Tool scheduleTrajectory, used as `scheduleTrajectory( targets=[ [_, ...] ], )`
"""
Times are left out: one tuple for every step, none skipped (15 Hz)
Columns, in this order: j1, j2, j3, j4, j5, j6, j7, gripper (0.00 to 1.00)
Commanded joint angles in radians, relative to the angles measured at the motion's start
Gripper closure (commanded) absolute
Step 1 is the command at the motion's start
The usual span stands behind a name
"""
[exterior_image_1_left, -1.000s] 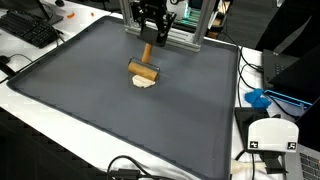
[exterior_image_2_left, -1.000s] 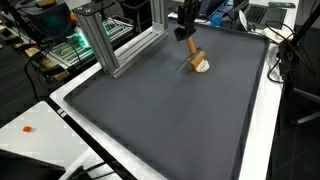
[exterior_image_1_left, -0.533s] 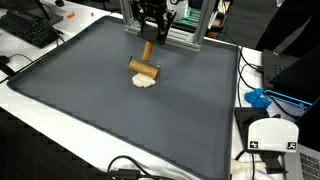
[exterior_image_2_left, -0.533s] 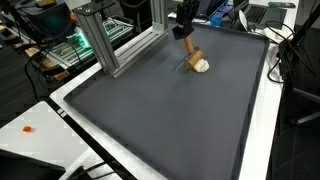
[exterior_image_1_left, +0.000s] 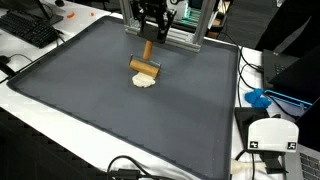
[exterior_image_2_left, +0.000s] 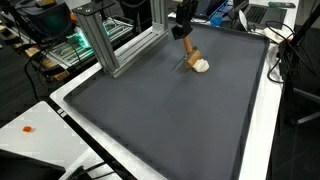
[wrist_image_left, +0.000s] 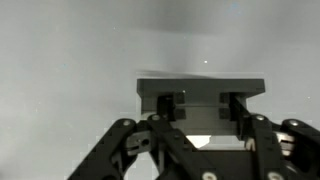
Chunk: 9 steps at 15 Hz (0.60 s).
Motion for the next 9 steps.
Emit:
scheduleTrajectory(
  targets=[
    [-0.012, -0.004, 0.011, -0.006, 0.021, -0.028, -0.049, 0.65],
    [-0.012, -0.004, 0.012, -0.008, 0.021, -0.019, -0.062, 0.65],
    [-0.012, -0.002, 0.012, -0.007, 0.021, -0.008, -0.067, 0.65],
    [-0.012, 0.001, 0.012, -0.008, 0.021, 0.002, -0.074, 0.65],
    [-0.013, 0.006, 0.013, -0.007, 0.021, 0.01, -0.081, 0.65],
    [-0.013, 0.01, 0.013, -0.005, 0.026, 0.015, -0.085, 0.65],
    [-0.013, 0.014, 0.013, -0.005, 0.026, 0.027, -0.089, 0.65],
    [-0.012, 0.02, 0.012, -0.004, 0.017, 0.04, -0.085, 0.65],
    [-0.013, 0.024, 0.013, -0.002, 0.022, 0.05, -0.085, 0.65]
  ],
)
